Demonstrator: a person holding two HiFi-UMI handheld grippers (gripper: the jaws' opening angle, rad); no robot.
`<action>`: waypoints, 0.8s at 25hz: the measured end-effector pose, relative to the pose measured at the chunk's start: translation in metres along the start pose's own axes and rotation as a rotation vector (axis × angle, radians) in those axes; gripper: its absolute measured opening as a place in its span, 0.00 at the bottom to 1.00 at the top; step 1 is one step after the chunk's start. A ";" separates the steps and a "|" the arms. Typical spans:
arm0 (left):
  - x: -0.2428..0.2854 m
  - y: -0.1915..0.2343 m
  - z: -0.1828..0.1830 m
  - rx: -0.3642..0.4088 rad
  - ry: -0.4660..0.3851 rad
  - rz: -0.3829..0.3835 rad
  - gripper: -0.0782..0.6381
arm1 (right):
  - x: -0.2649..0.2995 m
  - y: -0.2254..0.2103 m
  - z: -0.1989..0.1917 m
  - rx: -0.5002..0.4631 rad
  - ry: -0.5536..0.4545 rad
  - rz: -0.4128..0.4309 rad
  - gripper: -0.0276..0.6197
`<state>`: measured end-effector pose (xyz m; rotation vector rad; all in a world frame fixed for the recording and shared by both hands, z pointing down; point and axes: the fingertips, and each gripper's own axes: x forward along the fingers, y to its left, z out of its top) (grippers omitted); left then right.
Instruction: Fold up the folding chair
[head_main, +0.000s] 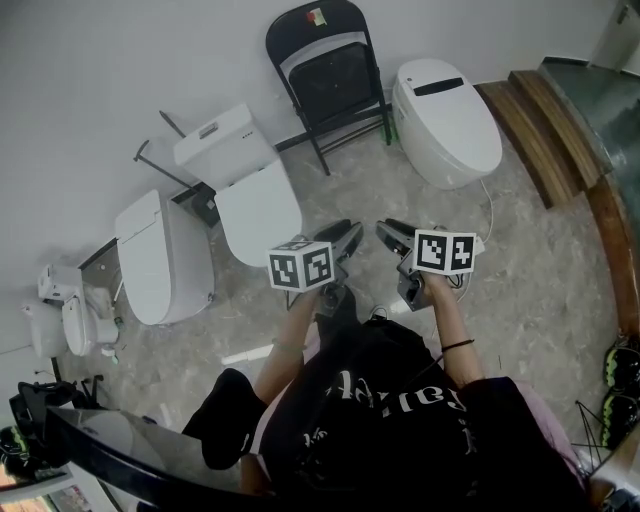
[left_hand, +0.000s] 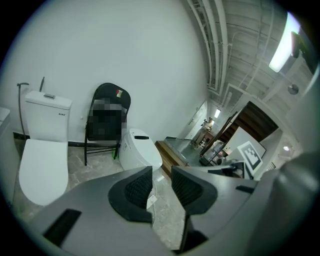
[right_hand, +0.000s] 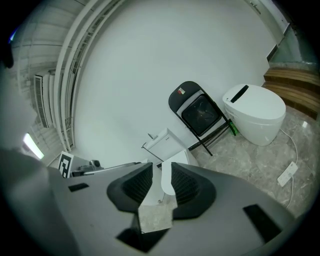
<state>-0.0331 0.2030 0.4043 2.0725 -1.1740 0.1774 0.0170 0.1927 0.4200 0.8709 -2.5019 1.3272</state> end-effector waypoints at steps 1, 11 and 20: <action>-0.001 0.000 -0.002 0.004 0.002 0.012 0.28 | -0.003 0.000 -0.002 -0.001 0.001 0.000 0.23; 0.007 -0.009 -0.015 0.082 0.110 0.047 0.28 | -0.006 -0.007 -0.001 -0.014 0.011 -0.003 0.23; 0.014 -0.015 -0.009 0.108 0.091 0.041 0.28 | -0.008 -0.015 0.005 -0.017 0.012 -0.004 0.23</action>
